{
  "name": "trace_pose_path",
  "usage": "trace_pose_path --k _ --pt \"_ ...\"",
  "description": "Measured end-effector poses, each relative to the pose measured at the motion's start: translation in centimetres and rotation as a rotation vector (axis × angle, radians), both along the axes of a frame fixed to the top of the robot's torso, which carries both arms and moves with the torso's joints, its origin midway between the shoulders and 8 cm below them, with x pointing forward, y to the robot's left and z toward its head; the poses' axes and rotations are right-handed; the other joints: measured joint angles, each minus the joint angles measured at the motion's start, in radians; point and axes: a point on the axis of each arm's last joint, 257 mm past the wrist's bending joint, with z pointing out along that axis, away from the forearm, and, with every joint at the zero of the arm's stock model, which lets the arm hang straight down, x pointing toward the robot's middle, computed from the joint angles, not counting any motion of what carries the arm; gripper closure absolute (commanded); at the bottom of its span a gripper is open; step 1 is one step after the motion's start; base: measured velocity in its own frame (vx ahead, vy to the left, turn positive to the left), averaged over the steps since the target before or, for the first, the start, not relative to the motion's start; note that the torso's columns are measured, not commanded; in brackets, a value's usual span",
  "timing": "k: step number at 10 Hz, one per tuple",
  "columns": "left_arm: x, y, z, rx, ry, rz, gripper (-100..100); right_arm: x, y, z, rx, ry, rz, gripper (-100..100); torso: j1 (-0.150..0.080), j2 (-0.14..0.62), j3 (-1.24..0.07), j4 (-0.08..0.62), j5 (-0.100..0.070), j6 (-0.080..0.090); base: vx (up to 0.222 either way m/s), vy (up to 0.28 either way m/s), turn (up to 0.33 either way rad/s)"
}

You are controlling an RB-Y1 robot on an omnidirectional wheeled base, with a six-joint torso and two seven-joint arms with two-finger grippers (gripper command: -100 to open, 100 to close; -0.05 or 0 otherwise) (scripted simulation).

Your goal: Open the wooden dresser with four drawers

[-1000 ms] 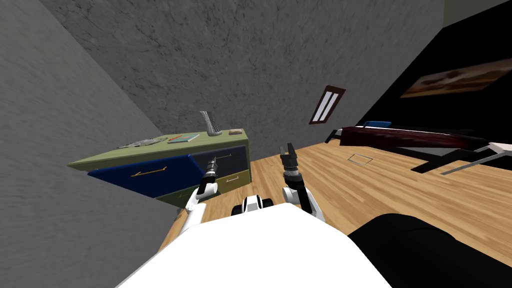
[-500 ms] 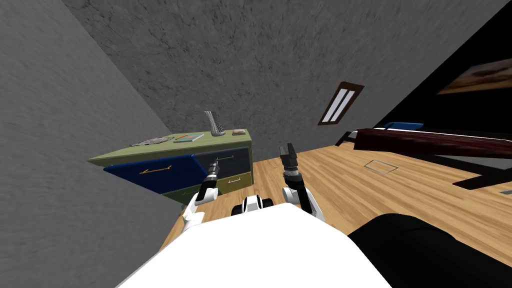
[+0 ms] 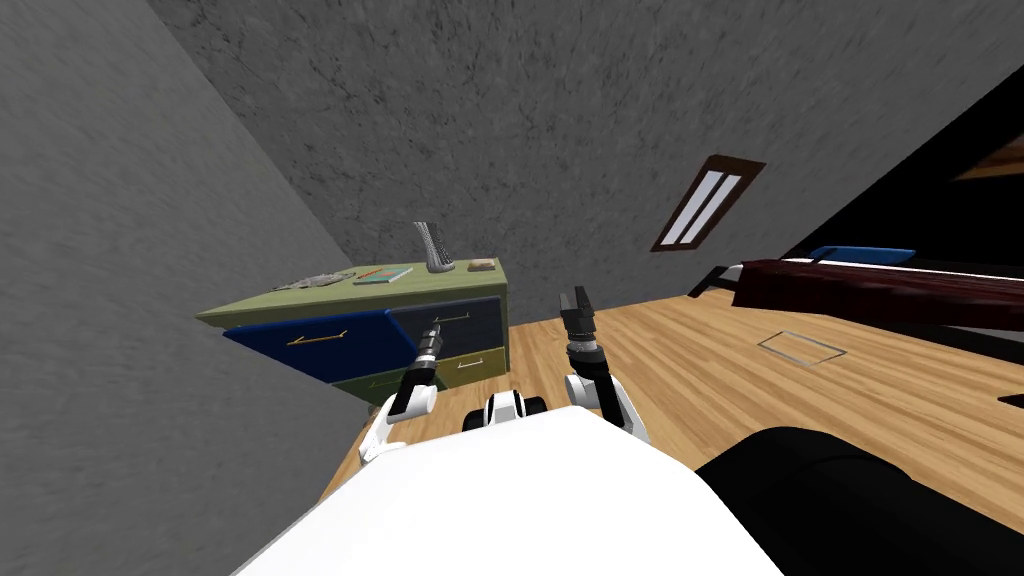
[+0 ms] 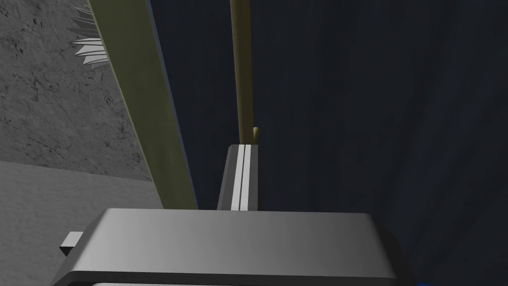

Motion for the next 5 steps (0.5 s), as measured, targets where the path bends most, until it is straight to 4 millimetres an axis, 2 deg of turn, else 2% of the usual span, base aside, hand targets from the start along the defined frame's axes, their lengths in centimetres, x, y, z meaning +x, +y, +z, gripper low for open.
trace_pose_path --k 2,3,4,5 --pt "-1.1 -1.6 0.2 -0.018 0.002 -0.034 100 0.0 0.0 0.0 0.000 0.000 0.000 0 -0.001 -0.002 -0.002 -0.001 0.000 0.001 0.112 -0.034 0.151" --pt "-2.0 -2.5 0.2 -0.029 0.003 -0.046 100 0.0 0.0 0.0 0.000 0.000 0.000 0 -0.001 -0.001 -0.001 0.000 0.000 0.001 0.038 -0.017 0.016" --pt "-2.0 -2.6 0.2 -0.029 0.002 -0.047 -100 0.0 0.0 0.0 0.000 0.000 0.000 0 0.001 0.003 0.001 0.001 0.000 0.001 0.011 -0.004 -0.003" --pt "-2.0 -2.6 0.2 -0.029 0.002 -0.047 -100 0.0 0.0 0.0 0.000 0.000 0.000 0 0.001 0.004 0.002 0.001 0.000 0.001 -0.067 0.020 -0.229"
